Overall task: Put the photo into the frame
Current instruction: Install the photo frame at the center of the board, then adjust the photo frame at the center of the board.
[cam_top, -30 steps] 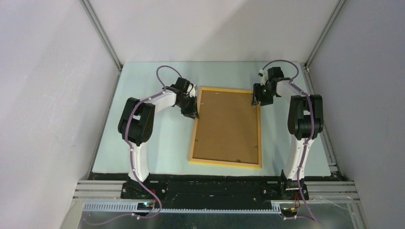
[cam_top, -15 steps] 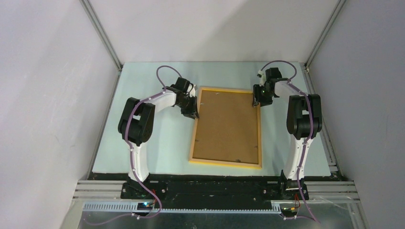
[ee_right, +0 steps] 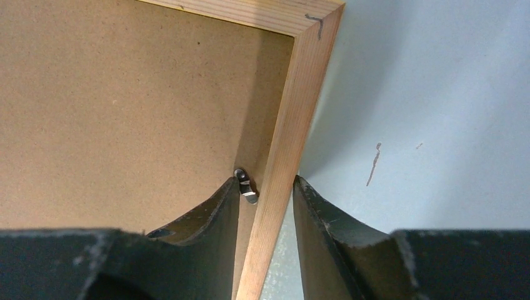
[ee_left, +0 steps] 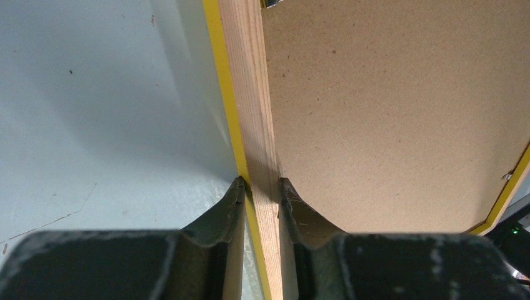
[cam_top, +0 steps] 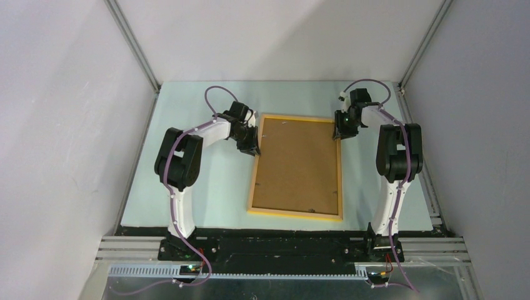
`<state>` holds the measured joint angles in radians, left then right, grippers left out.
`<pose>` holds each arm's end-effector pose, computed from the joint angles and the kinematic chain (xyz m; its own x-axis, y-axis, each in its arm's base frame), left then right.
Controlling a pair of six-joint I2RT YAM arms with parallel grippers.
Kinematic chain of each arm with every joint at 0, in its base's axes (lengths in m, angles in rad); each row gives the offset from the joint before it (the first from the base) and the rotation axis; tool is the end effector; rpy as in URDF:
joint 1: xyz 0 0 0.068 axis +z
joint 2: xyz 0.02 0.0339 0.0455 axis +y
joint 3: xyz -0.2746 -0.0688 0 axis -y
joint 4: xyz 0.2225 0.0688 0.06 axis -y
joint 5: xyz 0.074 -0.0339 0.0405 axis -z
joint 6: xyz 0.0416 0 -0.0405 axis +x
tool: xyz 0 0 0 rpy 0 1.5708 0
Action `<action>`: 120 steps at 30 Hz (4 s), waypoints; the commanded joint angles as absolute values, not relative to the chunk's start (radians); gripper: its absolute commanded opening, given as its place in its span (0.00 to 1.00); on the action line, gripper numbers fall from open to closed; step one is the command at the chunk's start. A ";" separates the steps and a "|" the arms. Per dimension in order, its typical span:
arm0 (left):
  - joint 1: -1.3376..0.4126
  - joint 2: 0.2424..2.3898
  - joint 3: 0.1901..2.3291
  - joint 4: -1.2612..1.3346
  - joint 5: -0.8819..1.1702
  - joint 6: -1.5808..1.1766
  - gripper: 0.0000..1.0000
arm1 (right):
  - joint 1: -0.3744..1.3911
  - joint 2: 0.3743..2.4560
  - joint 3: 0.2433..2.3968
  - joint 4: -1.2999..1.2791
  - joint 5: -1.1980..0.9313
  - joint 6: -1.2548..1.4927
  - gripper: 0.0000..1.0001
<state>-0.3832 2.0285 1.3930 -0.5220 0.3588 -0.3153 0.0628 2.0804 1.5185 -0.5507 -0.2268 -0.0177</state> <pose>0.3668 -0.1636 0.1726 -0.9566 0.0726 -0.2821 0.1938 0.8817 -0.4303 0.4235 0.0360 0.1827 -0.8921 -0.0734 -0.4458 -0.1762 0.9651 0.1938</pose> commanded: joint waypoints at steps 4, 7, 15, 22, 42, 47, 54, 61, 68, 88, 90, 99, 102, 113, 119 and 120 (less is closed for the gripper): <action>-0.399 2.017 1.370 -0.594 0.373 -0.310 0.00 | 0.052 2.077 1.505 -0.533 -0.274 -0.052 0.32; -0.399 2.016 1.371 -0.592 0.371 -0.310 0.00 | 0.048 2.077 1.505 -0.533 -0.287 -0.054 0.30; -0.399 2.015 1.371 -0.594 0.368 -0.308 0.00 | 0.041 2.079 1.508 -0.536 -0.312 -0.057 0.30; -0.399 2.011 1.371 -0.592 0.366 -0.308 0.00 | 0.030 2.066 1.510 -0.555 -0.339 -0.051 0.46; -0.398 1.999 1.372 -0.592 0.361 -0.328 0.00 | 0.016 1.910 1.332 -0.617 -0.335 -0.076 0.58; -0.398 1.994 1.371 -0.592 0.360 -0.328 0.00 | 0.030 1.894 1.284 -0.619 -0.338 -0.074 0.56; -0.398 1.989 1.369 -0.591 0.359 -0.327 0.00 | 0.043 1.875 1.245 -0.630 -0.324 -0.077 0.53; -0.396 1.987 1.368 -0.590 0.362 -0.326 0.00 | 0.051 1.853 1.213 -0.638 -0.316 -0.080 0.48; -0.397 1.985 1.367 -0.589 0.362 -0.325 0.00 | 0.055 1.841 1.188 -0.641 -0.318 -0.084 0.41; -0.395 1.966 1.382 -0.589 0.497 -0.254 0.01 | 0.062 1.891 1.258 -0.632 -0.293 -0.101 0.01; -0.394 1.970 1.388 -0.589 0.542 -0.238 0.04 | 0.062 1.921 1.306 -0.645 -0.285 -0.109 0.00; -0.393 1.960 1.396 -0.589 0.577 -0.175 0.57 | 0.067 2.113 1.580 -0.730 -0.265 -0.213 0.00; -0.393 1.937 1.395 -0.590 0.528 -0.154 0.71 | 0.070 2.156 1.637 -0.734 -0.259 -0.279 0.00; -0.390 1.787 1.409 -0.630 0.266 0.044 1.00 | 0.076 2.189 1.705 -0.769 -0.284 -0.499 0.00; -0.388 1.737 1.384 -0.636 0.157 0.139 1.00 | 0.109 2.156 1.668 -0.793 -0.315 -0.571 0.00; -0.388 1.734 1.375 -0.635 0.152 0.145 1.00 | 0.121 2.151 1.662 -0.794 -0.308 -0.589 0.00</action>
